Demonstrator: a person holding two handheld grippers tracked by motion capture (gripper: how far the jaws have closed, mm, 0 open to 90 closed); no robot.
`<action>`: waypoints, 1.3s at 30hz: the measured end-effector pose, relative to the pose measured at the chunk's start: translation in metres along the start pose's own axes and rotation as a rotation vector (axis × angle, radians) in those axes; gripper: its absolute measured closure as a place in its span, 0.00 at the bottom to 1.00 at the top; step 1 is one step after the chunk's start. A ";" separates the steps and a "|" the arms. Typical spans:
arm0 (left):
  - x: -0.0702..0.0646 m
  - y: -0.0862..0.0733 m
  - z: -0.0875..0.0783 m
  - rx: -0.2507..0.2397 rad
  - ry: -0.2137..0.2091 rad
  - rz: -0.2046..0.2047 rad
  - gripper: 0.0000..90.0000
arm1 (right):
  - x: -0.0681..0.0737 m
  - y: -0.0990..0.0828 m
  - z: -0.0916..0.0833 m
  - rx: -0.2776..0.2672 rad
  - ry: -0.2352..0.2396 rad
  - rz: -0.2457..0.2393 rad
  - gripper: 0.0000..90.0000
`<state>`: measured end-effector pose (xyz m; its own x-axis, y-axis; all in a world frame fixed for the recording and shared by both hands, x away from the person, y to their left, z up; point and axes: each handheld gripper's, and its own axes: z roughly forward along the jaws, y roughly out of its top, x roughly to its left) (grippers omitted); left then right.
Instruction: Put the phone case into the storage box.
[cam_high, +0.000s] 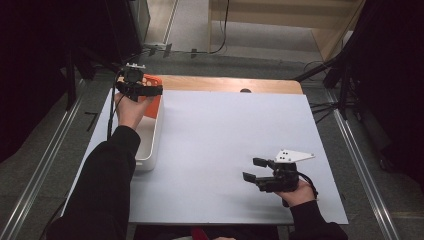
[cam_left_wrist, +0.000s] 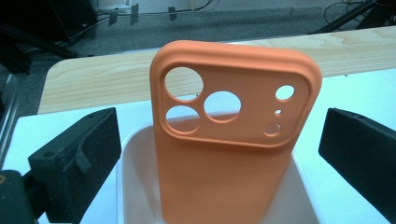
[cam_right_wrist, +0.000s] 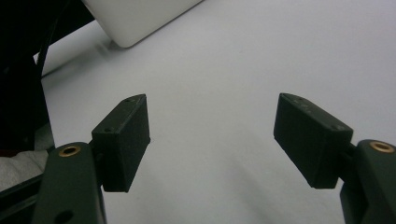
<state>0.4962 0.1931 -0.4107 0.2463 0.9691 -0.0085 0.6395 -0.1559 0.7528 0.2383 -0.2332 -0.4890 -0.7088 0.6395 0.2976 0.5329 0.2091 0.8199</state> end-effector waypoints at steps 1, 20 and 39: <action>0.000 0.001 -0.002 -0.001 -0.013 -0.002 0.00 | 0.000 0.000 0.000 0.000 -0.001 0.000 0.28; 0.000 -0.001 -0.026 0.039 -0.132 -0.010 0.00 | -0.001 -0.002 -0.003 -0.004 -0.015 0.012 0.28; -0.011 0.000 -0.051 0.080 -0.266 0.011 0.00 | -0.002 -0.003 -0.004 0.005 -0.018 0.015 0.28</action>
<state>0.4560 0.1919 -0.3773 0.4296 0.8847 -0.1808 0.6886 -0.1915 0.6994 0.2366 -0.2378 -0.4902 -0.6921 0.6560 0.3011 0.5461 0.2032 0.8127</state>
